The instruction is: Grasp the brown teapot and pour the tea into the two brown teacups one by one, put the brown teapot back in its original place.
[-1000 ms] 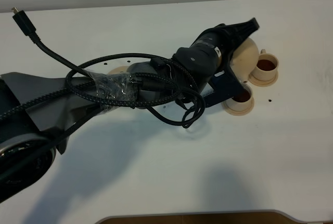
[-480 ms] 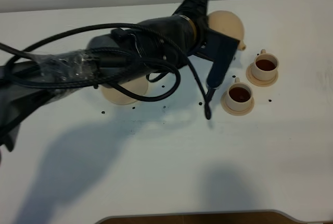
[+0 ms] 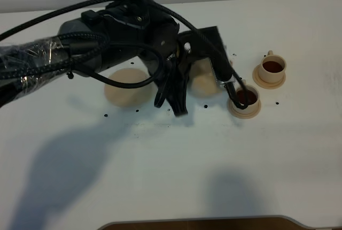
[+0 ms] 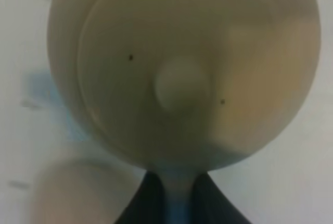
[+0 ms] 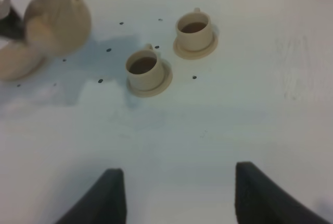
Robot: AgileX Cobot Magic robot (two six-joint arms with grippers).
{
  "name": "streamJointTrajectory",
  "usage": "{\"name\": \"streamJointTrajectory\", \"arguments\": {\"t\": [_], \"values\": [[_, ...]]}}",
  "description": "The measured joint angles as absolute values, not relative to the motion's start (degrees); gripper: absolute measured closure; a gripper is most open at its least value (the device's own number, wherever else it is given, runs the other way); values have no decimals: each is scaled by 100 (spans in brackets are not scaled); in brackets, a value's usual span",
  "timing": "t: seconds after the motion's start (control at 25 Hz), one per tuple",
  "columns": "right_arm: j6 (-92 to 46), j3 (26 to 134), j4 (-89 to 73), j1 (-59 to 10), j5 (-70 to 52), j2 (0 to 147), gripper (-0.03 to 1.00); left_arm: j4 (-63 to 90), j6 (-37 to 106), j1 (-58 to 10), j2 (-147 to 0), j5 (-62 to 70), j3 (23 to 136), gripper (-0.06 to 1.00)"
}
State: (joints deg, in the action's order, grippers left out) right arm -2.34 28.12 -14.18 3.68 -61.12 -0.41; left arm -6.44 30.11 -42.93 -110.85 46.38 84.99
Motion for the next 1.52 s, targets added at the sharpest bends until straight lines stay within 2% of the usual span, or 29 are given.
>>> {"name": "streamJointTrajectory", "arguments": {"t": [0.24, 0.64, 0.92, 1.2, 1.52], "values": [[-234, 2812, -1418, 368, -6112, -41, 49, -57, 2196, -4278, -11085, 5249, 8499, 80], [-234, 2812, -1418, 368, -6112, -41, 49, -98, 1572, -4251, -11859, 4840, 8499, 80], [-234, 2812, -1418, 368, -6112, -41, 49, -182, 1335, -4158, -11628, 4875, 8499, 80], [-234, 2812, -1418, 368, -6112, -41, 49, -403, 512, -3401, -11290, 5503, 8530, 80], [-234, 2812, -1418, 368, -6112, -41, 49, -411, 63, -2518, -11290, 5538, 8490, 80]]}}
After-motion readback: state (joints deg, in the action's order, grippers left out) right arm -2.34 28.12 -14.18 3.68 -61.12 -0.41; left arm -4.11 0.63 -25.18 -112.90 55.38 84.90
